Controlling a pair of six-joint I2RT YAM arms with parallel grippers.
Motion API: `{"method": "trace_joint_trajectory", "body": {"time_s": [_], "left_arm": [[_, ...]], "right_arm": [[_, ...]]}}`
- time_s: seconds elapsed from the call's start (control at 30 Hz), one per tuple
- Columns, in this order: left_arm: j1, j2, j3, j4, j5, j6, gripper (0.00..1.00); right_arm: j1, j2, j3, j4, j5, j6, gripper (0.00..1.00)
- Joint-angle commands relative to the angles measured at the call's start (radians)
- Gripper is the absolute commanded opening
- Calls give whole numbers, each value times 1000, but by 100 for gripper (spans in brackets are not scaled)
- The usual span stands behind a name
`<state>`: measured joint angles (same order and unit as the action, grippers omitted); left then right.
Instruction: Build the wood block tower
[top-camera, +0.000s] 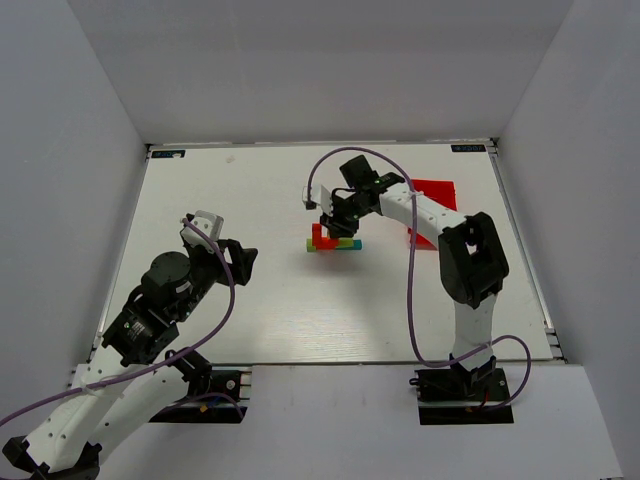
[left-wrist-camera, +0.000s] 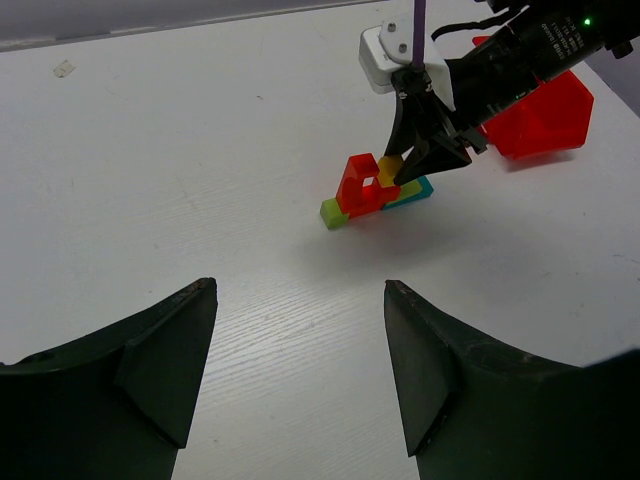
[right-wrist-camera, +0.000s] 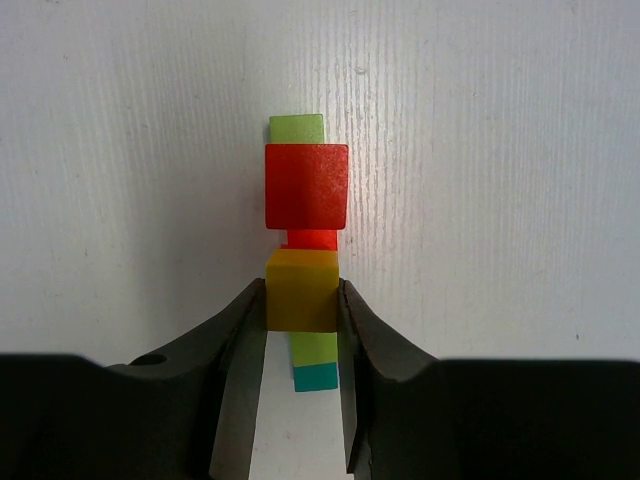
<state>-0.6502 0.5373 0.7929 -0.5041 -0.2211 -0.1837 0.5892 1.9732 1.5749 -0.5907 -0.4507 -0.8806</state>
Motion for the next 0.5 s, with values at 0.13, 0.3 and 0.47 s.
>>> {"method": "trace_joint_trajectory", "body": {"time_s": [0.13,0.3,0.47], "left_arm": [[3,-7,0,1,3,4,78],[3,-7,0,1,3,4,78],[3,-7,0,1,3,4,78]], "right_arm": [[1,16,43,-24,-17,-12,0],[0,22,45,-23,-11,-15,0],[1,26,51,-23,-8,-12,0]]}}
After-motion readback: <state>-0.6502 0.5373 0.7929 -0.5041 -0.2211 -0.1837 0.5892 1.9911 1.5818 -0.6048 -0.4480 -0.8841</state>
